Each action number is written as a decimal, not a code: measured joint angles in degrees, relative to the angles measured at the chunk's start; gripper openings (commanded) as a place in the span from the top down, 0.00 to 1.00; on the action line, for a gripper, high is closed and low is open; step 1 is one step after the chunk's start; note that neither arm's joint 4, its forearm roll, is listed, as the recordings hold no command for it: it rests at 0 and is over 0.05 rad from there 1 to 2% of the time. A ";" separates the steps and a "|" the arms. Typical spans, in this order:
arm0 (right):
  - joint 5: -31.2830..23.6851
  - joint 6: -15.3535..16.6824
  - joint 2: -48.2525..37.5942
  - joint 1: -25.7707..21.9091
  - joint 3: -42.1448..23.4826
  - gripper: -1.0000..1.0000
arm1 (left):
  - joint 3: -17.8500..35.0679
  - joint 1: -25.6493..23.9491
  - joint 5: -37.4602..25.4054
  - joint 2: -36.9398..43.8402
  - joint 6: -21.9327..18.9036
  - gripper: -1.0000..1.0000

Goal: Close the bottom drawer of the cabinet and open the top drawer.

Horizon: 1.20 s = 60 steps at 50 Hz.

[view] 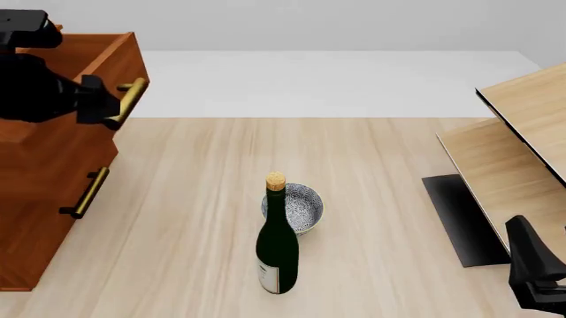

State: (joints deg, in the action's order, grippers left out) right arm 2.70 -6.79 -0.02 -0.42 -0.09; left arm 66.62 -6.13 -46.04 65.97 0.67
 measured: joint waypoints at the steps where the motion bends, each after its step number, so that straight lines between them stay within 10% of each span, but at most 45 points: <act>1: 0.00 -0.01 0.00 0.01 0.00 0.00 | 0.07 -0.22 0.02 0.08 0.14 0.00; 60: 0.35 -0.92 0.00 1.12 0.02 0.00 | 4.54 -13.26 1.02 5.06 11.14 0.00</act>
State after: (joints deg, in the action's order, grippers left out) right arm 3.06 -7.72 -0.01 0.71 -0.07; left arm 71.16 -19.39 -45.01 71.03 11.81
